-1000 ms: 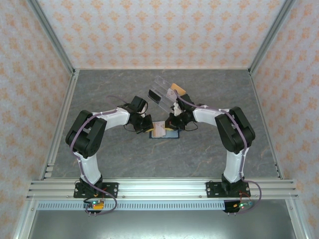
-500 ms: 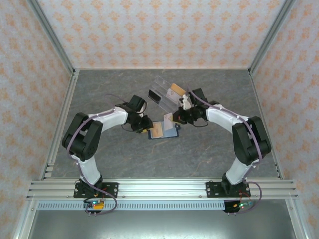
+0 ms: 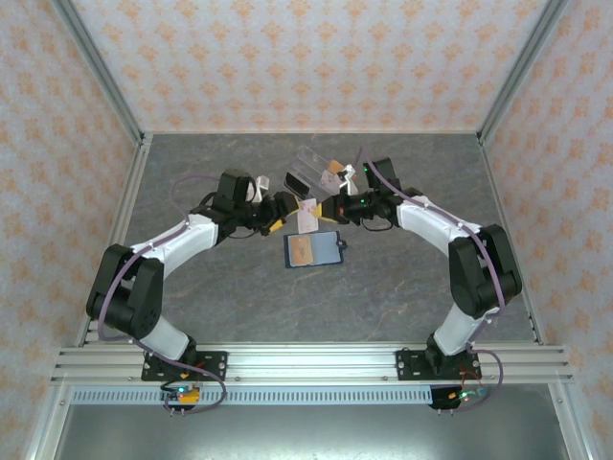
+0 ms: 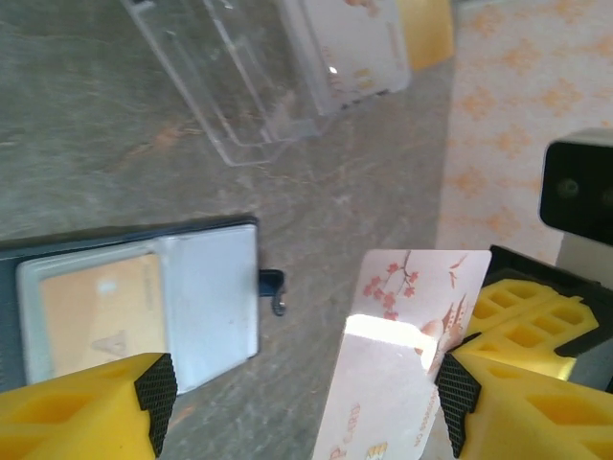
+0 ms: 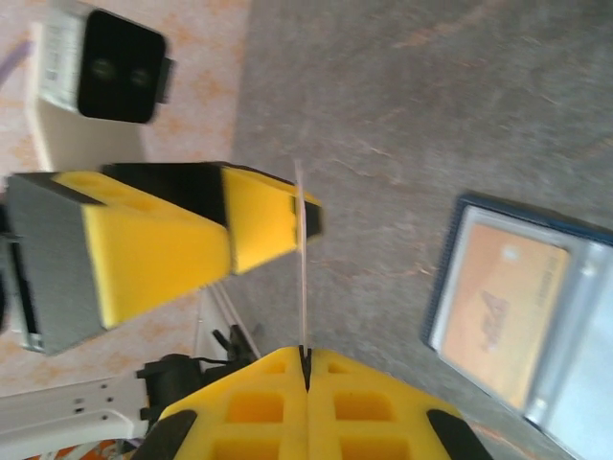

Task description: Take the credit cards out of the card holder

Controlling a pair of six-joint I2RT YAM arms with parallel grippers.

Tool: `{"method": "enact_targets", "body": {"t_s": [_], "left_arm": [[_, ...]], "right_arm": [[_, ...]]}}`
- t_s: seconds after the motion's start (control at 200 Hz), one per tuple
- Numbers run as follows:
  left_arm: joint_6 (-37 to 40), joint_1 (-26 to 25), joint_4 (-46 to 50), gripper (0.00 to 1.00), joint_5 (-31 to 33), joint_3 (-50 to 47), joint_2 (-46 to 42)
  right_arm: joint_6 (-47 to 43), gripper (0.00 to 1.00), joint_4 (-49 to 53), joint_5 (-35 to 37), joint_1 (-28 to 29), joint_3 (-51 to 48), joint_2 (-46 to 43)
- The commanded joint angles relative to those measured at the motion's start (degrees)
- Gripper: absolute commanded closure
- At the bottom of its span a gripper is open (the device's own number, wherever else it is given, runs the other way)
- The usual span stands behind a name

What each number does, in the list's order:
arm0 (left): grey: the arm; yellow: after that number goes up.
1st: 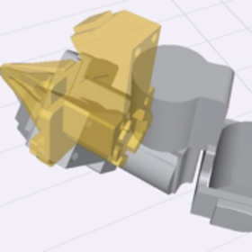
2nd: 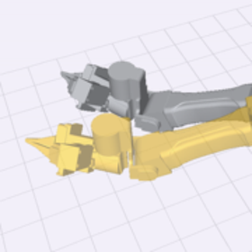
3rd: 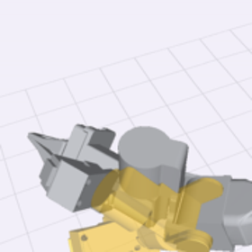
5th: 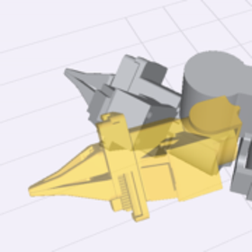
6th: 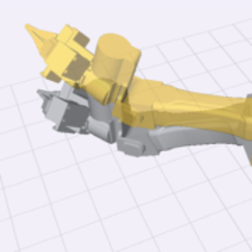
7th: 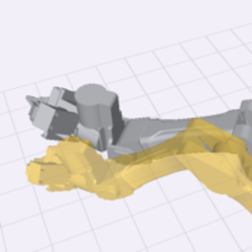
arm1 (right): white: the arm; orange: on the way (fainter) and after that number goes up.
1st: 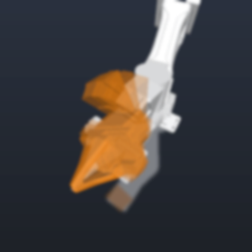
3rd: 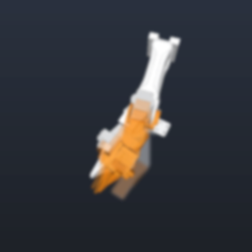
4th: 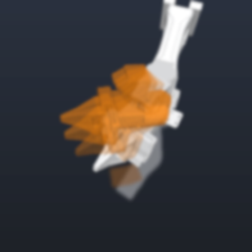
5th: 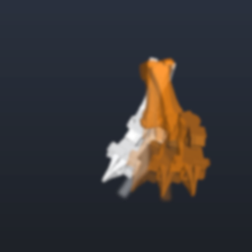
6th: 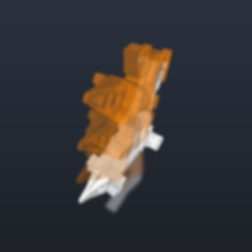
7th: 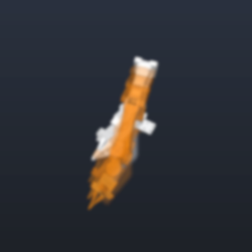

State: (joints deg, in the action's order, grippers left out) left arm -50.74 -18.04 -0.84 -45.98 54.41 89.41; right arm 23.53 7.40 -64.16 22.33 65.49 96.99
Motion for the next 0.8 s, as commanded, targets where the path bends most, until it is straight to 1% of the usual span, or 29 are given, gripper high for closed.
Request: {"method": "enact_targets", "body": {"t_s": [0.0,0.075,0.135,0.245,0.305,0.39,0.505,0.616,0.666,0.796], "left_arm": [[-4.7,-0.1,-12.6,0.25,-6.3,-1.7,0.1],[-6.8,-0.1,-17.2,0.27,-7.3,-2.5,-0.2],[-8.7,-0.2,-19.9,0.33,-7.8,-3.2,-0.3],[-9.5,-0.2,-20.9,0.52,-8.1,-3.6,-0.4],[-10.0,-0.2,-21.7,0.60,-8.2,-3.9,-0.3],[-11.6,-0.2,-24.2,0.70,-8.6,-4.5,-0.1],[-12.4,-0.4,-25.7,0.81,-9.2,-4.6,-0.4],[-11.8,-0.5,-25.2,0.95,-8.6,-4.6,-1.9],[-11.7,-0.5,-25.3,1.00,-8.5,-4.7,-2.5],[-11.9,-0.7,-25.2,1.00,-7.8,-4.5,-3.6]], "right_arm": [[6.3,1.00,-9.8,-5.8,-1.2,0.7,-1.0],[9.8,1.00,-13.8,-7.0,-1.8,-0.3,-0.9],[10.4,1.00,-14.3,-7.2,-2.1,-0.5,-0.9],[10.8,1.00,-14.6,-7.1,-2.0,-0.6,-1.1],[11.5,1.00,-15.6,-7.3,-2.1,-0.8,-1.3],[12.1,1.00,-16.4,-7.3,-2.0,-0.8,-1.3],[13.3,1.00,-17.9,-7.3,-2.0,-0.7,-1.1],[14.5,1.00,-19.1,-7.2,-2.1,-0.7,-1.0],[14.8,0.95,-19.3,-6.7,-2.0,-0.7,-1.1],[17.2,0.83,-22.3,-6.0,-1.9,-1.3,-1.0]]}}
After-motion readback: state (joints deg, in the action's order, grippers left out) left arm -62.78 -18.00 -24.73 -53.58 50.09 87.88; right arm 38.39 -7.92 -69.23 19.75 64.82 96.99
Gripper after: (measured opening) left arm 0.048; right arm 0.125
